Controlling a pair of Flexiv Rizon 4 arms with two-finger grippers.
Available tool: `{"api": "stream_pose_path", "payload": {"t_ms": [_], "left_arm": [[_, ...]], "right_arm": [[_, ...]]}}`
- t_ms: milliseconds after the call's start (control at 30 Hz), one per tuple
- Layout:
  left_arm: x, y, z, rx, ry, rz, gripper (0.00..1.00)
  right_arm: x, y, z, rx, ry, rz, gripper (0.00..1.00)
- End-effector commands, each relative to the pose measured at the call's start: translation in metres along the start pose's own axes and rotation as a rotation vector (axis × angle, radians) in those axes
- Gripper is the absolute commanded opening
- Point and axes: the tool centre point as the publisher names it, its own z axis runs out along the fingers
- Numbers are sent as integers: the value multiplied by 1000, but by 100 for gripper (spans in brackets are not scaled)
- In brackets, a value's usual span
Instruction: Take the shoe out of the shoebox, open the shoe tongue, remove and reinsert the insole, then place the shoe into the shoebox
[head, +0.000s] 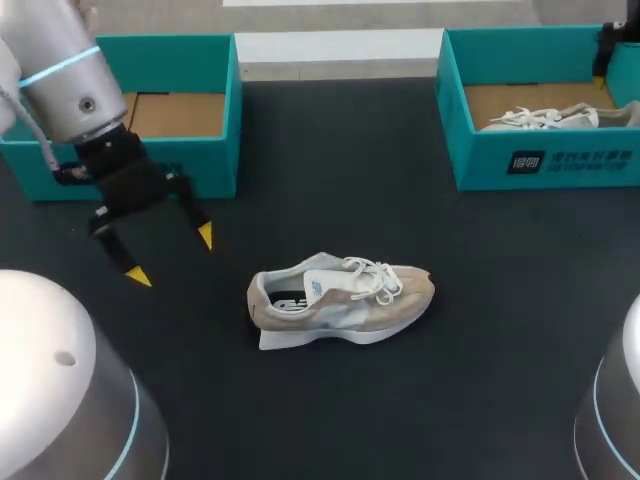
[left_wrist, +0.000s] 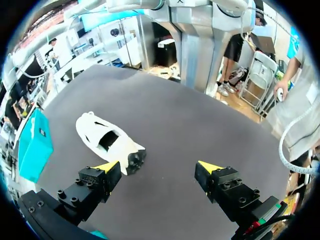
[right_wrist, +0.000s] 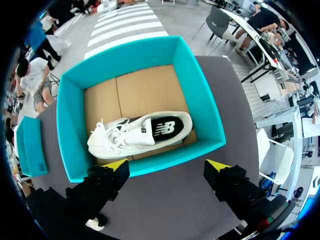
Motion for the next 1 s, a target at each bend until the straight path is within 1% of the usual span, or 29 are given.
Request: {"api": "stream_pose_path", "payload": {"t_ms": [33,200,267,300,433,467,500,533,1000], "left_arm": [[9,10,7,227,-513,-303,100],[18,21,11,313,-592,-421,100],[24,27,13,362,-630,-463,100],[27,30,15,369,-652,-480,100],[40,42,20,452,-734,-563,100],[43,44,22,460,-748,-587,100],[47,47,24,492,-766,-595,100],[50,49,26,508,-763,-612,100],[50,49,26,508,-763,-612,100]], "right_arm": [[0,0,0,-1,1,0,100],[0,0,0,-1,1,0,100],[0,0,0,-1,1,0,100],[0,0,0,-1,1,0,100],[0,0,0,-1,1,0,100],[0,0,0,-1,1,0,100],[0,0,0,-1,1,0,100],[0,0,0,-1,1,0,100],[0,0,0,-1,1,0,100]]}}
